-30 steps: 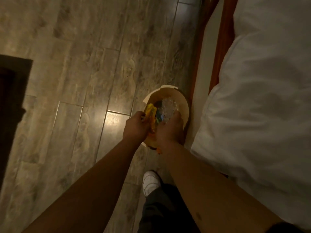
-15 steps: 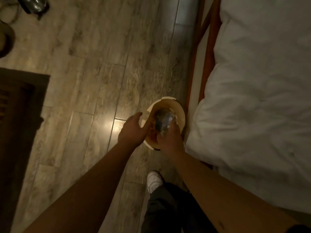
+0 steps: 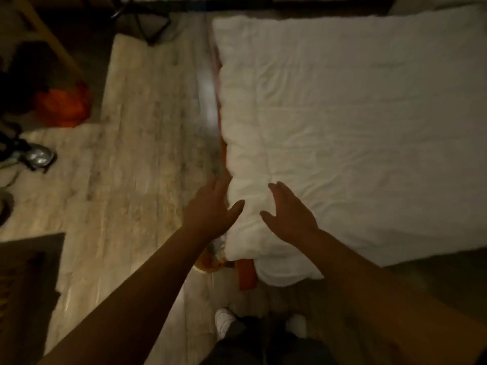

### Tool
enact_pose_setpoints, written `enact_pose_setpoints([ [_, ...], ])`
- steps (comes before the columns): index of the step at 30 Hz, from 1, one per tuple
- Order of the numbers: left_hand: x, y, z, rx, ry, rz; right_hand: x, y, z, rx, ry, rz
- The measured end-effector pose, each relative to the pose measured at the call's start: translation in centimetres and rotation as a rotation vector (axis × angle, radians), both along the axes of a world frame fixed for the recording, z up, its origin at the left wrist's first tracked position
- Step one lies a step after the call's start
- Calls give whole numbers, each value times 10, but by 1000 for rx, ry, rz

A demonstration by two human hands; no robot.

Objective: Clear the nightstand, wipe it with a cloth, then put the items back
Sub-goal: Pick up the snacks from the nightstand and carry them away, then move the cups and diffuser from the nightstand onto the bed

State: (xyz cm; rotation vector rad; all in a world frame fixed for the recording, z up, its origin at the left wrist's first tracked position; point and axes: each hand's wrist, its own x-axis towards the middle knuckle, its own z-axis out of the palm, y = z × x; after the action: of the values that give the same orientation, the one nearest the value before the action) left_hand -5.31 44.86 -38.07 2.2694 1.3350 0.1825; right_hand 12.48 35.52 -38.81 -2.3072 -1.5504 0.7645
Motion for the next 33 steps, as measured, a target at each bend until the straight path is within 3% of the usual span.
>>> enact_pose_setpoints([
  [6,121,-42,97,188,46,-330,117,-101,97,35,-160,-244],
  [15,333,-193,192,329,-23,-716,262,-323,178,42,-290,-629],
  [21,460,-327,227,408,-91,-971,328,-481,218,21,-314,-870],
  [28,540,-429,240,402,-126,-1182,373,-588,228,-63,-372,-1061],
  [33,608,-469,242,397,-128,-1283,409,-622,221,-122,-361,-1187],
])
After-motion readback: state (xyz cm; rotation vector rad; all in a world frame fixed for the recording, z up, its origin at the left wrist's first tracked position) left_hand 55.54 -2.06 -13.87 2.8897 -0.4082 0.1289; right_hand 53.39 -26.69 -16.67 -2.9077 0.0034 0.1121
